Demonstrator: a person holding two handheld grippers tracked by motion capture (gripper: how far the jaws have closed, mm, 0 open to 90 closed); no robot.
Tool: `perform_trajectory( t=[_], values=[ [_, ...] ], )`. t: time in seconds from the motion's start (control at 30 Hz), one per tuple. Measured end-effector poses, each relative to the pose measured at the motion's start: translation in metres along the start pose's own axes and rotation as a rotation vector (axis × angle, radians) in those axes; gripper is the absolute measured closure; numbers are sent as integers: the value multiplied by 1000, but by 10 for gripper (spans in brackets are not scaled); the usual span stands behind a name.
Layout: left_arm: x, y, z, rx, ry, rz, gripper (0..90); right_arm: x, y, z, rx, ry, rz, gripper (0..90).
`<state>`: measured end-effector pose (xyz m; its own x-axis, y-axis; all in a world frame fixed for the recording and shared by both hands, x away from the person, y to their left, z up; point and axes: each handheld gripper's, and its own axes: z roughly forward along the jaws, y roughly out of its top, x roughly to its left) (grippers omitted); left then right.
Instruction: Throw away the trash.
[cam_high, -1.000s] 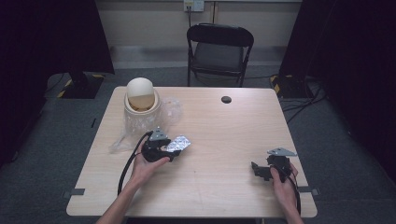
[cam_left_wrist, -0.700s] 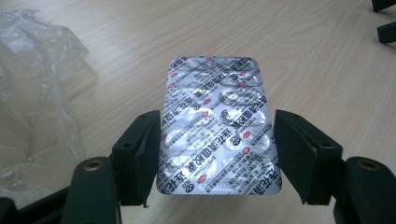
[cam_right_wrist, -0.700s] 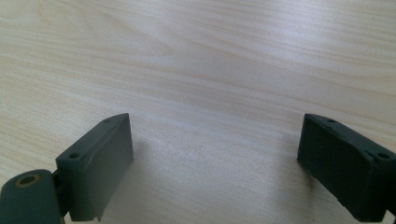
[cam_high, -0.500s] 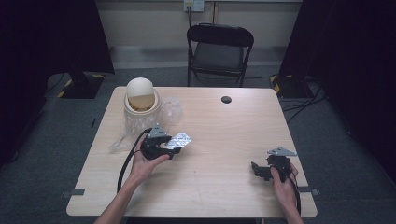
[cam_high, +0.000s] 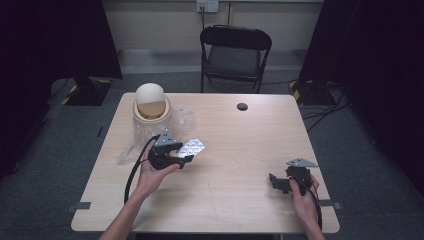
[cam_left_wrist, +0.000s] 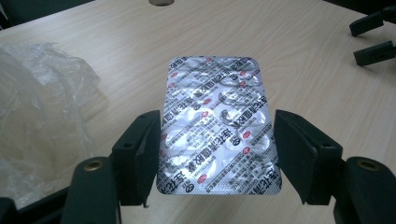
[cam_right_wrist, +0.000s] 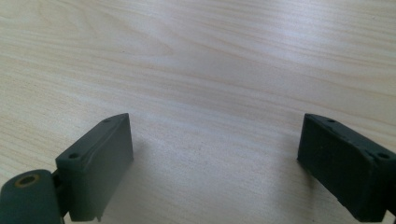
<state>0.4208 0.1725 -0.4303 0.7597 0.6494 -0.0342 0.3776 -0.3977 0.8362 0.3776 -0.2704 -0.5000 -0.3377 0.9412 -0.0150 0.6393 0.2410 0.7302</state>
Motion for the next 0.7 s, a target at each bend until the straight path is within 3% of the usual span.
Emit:
perform_trajectory(
  t=[0.17, 0.47, 0.7],
  values=[
    [3, 2, -9, -15, 21, -12, 342, 0, 0, 0, 0, 0, 0, 96],
    [8, 6, -18, -40, 16, -18, 342, 0, 0, 0, 0, 0, 0, 96],
    [22, 10, -39, -67, 31, -38, 342, 0, 0, 0, 0, 0, 0, 96]
  ],
)
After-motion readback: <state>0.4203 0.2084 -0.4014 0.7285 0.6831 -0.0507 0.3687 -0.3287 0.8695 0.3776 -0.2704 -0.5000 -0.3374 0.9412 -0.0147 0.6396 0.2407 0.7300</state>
